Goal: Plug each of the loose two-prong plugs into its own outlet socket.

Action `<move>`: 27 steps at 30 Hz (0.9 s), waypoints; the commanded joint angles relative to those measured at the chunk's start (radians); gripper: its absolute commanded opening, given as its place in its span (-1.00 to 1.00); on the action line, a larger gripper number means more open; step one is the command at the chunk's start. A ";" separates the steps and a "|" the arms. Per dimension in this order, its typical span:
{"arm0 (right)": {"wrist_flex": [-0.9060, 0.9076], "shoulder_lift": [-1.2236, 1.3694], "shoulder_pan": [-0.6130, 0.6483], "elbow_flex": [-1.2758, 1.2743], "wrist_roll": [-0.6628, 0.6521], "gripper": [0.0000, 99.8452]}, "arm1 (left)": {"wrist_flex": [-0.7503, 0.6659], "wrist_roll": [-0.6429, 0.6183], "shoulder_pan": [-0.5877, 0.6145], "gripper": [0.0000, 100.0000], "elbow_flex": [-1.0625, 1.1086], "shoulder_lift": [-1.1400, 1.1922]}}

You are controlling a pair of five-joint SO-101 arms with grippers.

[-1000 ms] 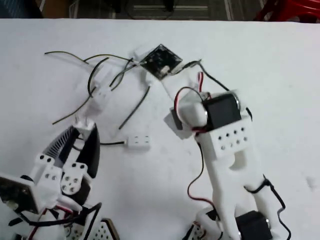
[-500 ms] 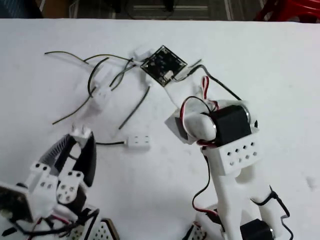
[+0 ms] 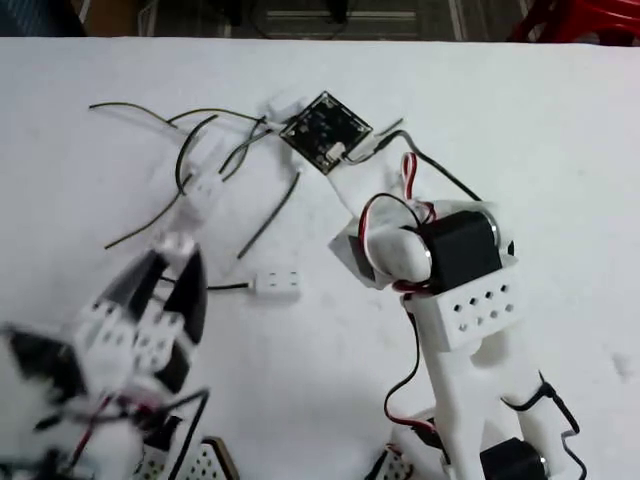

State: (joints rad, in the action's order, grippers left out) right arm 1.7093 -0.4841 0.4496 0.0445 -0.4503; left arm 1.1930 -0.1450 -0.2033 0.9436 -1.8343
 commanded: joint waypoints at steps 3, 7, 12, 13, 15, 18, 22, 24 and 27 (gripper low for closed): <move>0.002 -0.033 0.005 0.046 -0.009 -0.95 | -0.605 -0.043 0.002 -0.95 0.373 0.004; 0.002 -0.061 0.005 0.046 -0.009 -0.95 | -0.836 -0.043 0.002 -0.95 0.506 0.004; 0.001 -0.142 0.005 0.046 -0.011 -0.95 | -0.884 -0.043 0.008 -0.96 0.543 0.004; -0.004 -0.151 0.005 0.046 -0.011 -0.95 | -0.856 -0.044 0.008 -0.96 0.528 0.004; -0.005 -0.168 0.005 0.048 -0.011 -0.95 | -0.763 -0.044 0.008 -0.96 0.470 0.004; -0.022 -0.186 0.007 0.048 -0.011 -0.95 | -0.569 -0.075 0.008 -0.96 0.336 0.004; -0.027 -0.200 0.005 0.048 -0.011 -0.95 | -0.325 -0.121 0.008 -0.96 0.144 0.004; -0.027 -0.200 0.005 0.048 -0.011 -0.95 | -0.233 -0.121 0.008 -0.96 0.060 0.004; -0.025 -0.199 0.004 0.048 -0.011 -0.95 | -0.094 -0.121 0.010 -0.96 -0.069 0.004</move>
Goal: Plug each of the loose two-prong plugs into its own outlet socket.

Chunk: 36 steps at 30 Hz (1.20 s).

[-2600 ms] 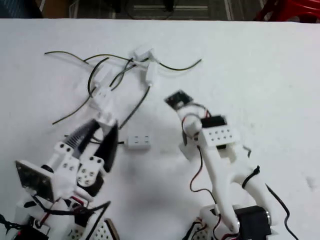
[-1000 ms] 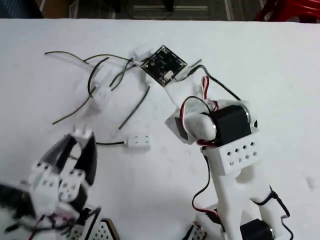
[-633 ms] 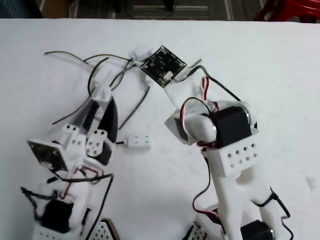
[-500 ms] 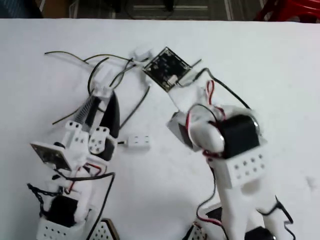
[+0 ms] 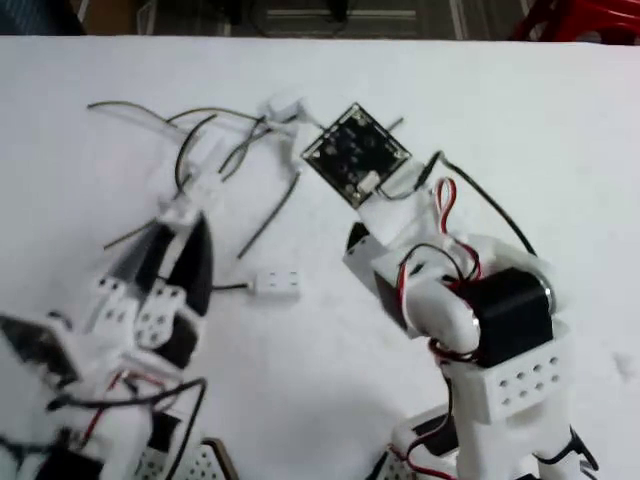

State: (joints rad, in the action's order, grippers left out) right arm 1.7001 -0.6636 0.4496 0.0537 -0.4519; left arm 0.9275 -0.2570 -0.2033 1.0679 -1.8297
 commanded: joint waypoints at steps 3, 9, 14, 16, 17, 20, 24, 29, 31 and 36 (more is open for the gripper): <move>-0.013 -0.021 0.004 0.038 -0.009 -0.95 | 0.282 -0.009 0.010 -0.96 -0.324 -0.001; -0.002 -0.021 -0.001 0.038 -0.009 -0.95 | 0.362 -0.009 0.012 -0.96 -0.514 -0.001; 0.008 -0.022 -0.001 0.038 -0.009 -0.95 | 0.445 -0.009 0.012 -0.96 -0.704 -0.001; 0.010 -0.027 -0.001 0.038 -0.009 -0.95 | 0.500 -0.009 0.012 -0.96 -0.786 -0.001; 0.010 -0.035 0.002 0.038 -0.009 -0.95 | 0.522 -0.009 0.012 -0.96 -0.815 -0.001; -0.004 -0.064 0.005 0.038 -0.009 -0.95 | 0.537 -0.009 0.012 -0.96 -0.807 -0.001; -0.058 -0.107 0.005 0.041 -0.009 -0.95 | 0.466 -0.014 0.012 -0.96 -0.675 -0.001; -0.082 -0.122 0.077 0.175 -0.009 -0.96 | 0.215 -0.017 0.002 -0.96 -0.388 0.001; -0.088 -0.120 0.157 0.252 -0.009 -0.96 | 0.092 -0.018 0.001 -0.96 -0.258 0.001; -0.160 -0.119 0.357 0.338 -0.009 -0.96 | -0.219 -0.068 -0.091 -0.96 -0.005 0.001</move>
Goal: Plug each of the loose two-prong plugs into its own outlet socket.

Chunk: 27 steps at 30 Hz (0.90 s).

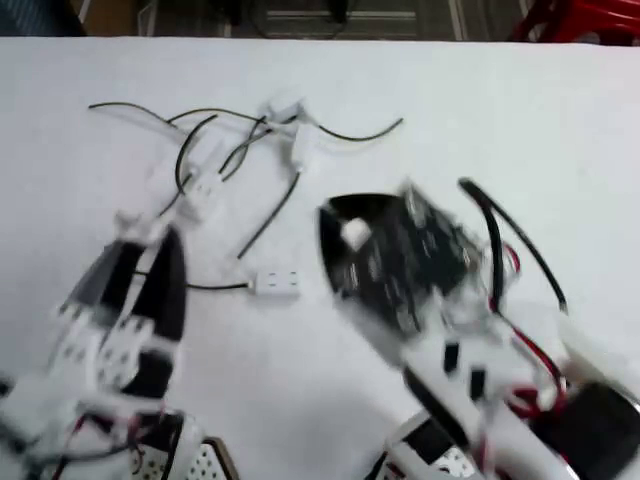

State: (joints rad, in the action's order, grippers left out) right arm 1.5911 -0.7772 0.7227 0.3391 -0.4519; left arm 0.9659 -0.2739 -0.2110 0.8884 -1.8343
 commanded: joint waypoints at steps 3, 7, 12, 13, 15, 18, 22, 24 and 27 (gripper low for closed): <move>-0.088 0.007 0.124 0.058 -0.009 -0.96 | -0.453 -0.054 -0.255 -0.96 0.310 0.005; -0.108 0.039 0.156 0.101 -0.009 -0.96 | -0.778 0.003 -0.417 -0.96 0.529 0.005; -0.104 0.053 0.197 0.158 -0.009 -0.96 | -1.135 0.043 -0.446 -0.95 0.746 0.007; -0.099 0.053 0.205 0.158 -0.009 -0.96 | -1.151 0.041 -0.444 -0.95 0.763 0.007; -0.076 0.056 0.226 0.157 -0.011 -0.96 | -1.152 0.041 -0.443 -0.95 0.764 0.007; -0.074 0.056 0.249 0.118 -0.011 -0.96 | -1.152 0.041 -0.447 -0.95 0.764 0.007; -0.102 0.085 0.252 -0.040 -0.028 -0.96 | -1.151 0.041 -0.449 -0.95 0.749 0.007; -0.139 0.110 0.252 -0.112 -0.101 -0.96 | -1.120 0.040 -0.449 -0.95 0.718 0.007; -0.208 0.127 0.243 -0.143 -0.152 -0.96 | -1.030 0.040 -0.443 -0.95 0.669 0.007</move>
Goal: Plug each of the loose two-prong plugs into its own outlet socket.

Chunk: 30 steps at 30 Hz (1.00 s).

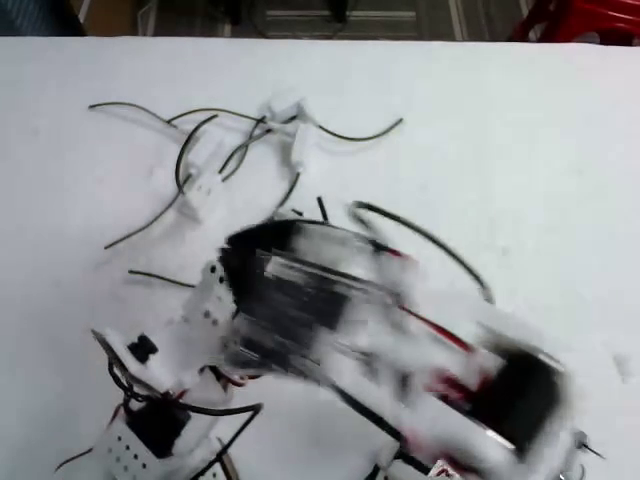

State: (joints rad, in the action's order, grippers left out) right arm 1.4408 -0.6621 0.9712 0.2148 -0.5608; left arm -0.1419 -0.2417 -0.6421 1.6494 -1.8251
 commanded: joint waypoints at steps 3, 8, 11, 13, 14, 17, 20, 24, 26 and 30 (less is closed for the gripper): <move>-0.090 0.016 -0.045 -0.025 -0.054 -0.96 | 0.137 0.008 -0.012 -0.95 -0.129 -0.002; -0.102 0.018 -0.168 -0.026 -0.055 -0.96 | 0.138 0.008 -0.012 -0.95 -0.137 -0.002; -0.107 0.019 -0.251 -0.048 -0.058 -0.96 | 0.138 0.008 -0.012 -0.95 -0.138 -0.002; -0.147 0.019 -0.309 -0.103 -0.103 -0.96 | 0.138 0.008 -0.012 -0.95 -0.138 -0.002; -0.171 0.018 -0.337 -0.137 -0.132 -0.96 | 0.138 0.008 -0.012 -0.95 -0.138 -0.002; -0.237 0.013 -0.394 -0.230 -0.169 -0.96 | 0.138 0.008 -0.012 -0.95 -0.138 -0.002; -0.259 0.007 -0.409 -0.265 -0.173 -0.96 | 0.138 0.008 -0.012 -0.95 -0.140 -0.002; -0.262 0.007 -0.410 -0.265 -0.175 -0.96 | 0.138 0.008 -0.012 -0.95 -0.140 -0.002; -0.263 0.008 -0.410 -0.265 -0.175 -0.96 | 0.138 0.008 -0.012 -0.95 -0.140 -0.002; -0.263 0.018 -0.427 -0.270 -0.175 -0.96 | 0.138 0.008 -0.012 -0.95 -0.140 -0.002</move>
State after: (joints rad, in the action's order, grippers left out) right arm 1.1815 -0.6605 0.5754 -0.0399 -0.7234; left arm 0.0023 -0.2463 -0.6437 1.5681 -1.8190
